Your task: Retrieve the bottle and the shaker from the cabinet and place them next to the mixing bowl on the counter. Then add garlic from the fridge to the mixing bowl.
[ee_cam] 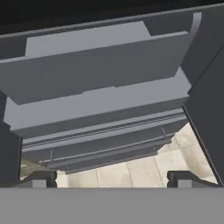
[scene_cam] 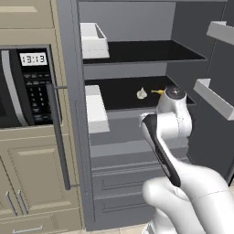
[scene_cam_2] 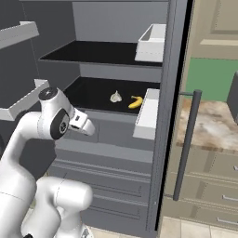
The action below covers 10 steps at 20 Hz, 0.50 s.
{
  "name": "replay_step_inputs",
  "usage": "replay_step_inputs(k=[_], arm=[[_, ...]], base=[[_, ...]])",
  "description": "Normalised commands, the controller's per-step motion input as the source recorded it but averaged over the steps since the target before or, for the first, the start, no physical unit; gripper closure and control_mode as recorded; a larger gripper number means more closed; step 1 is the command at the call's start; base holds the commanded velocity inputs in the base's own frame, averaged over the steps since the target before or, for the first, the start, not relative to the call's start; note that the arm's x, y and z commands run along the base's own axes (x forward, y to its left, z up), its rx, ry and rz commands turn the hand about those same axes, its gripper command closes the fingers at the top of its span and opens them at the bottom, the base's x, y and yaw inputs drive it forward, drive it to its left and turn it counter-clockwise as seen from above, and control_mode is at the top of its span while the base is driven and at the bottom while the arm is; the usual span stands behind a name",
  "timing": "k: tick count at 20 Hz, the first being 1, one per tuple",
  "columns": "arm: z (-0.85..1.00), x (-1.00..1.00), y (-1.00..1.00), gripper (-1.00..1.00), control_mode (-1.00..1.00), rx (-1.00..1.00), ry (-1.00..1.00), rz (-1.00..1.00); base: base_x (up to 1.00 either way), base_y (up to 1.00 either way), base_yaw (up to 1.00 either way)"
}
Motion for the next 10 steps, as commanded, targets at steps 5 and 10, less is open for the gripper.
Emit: replay_step_inputs(k=[5,10], arm=[[0.22,0.58,-0.01,-1.00,-1.00,0.00,-0.36,-0.01],[0.11,0.68,-0.31,-1.00,-1.00,0.00,-0.19,0.01]], base=[[0.00,0.00,0.00],[0.00,0.00,0.00]])
